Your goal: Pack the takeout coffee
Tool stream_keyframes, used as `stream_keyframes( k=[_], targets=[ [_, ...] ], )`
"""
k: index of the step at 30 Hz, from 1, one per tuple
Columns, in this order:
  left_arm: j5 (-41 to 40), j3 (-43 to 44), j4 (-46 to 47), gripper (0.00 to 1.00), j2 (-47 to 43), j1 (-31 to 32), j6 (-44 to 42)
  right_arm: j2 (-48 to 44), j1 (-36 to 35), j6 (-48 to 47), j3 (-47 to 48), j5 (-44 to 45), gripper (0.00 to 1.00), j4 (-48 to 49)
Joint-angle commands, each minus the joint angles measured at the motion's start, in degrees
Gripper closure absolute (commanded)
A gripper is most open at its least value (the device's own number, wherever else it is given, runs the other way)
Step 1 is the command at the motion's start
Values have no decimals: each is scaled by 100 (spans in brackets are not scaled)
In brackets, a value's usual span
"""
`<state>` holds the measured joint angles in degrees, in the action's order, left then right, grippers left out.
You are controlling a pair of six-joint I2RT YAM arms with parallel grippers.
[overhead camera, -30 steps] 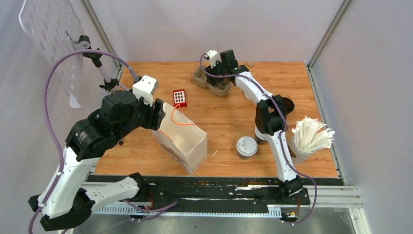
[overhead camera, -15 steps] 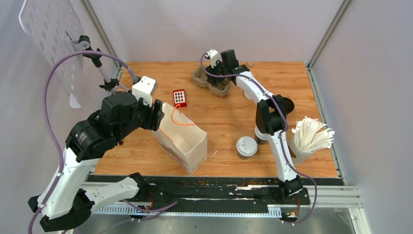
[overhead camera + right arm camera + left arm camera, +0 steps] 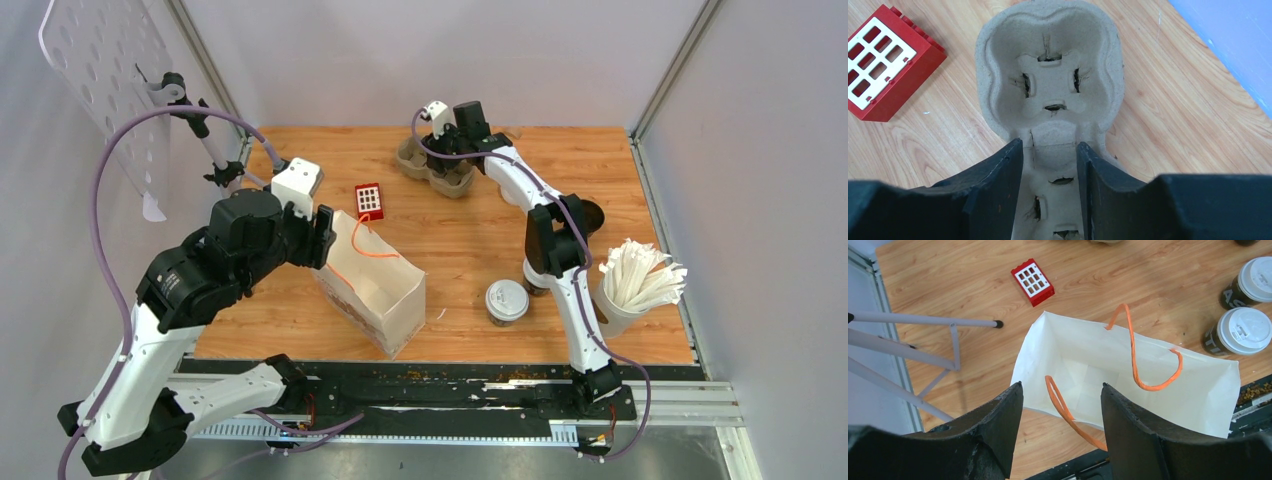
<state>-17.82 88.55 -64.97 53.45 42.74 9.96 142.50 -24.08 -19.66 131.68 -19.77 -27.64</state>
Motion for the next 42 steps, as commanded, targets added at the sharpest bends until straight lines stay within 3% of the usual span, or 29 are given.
stream_keyframes(
  k=[1, 21, 30, 42],
  targets=[
    [-106, -16, 190, 34, -35, 15, -64, -23, 17, -117, 254, -39, 59, 373],
    [-175, -139, 283, 33, 7, 17, -86, 112, -64, -366, -30, 26, 53, 422],
    [-234, -153, 301, 33, 7, 17, -108, 158, -73, -398, -56, 83, 56, 426],
    [-435, -43, 17, 33, 139, 15, -57, -211, -80, -426, -113, 26, 71, 526]
  ],
)
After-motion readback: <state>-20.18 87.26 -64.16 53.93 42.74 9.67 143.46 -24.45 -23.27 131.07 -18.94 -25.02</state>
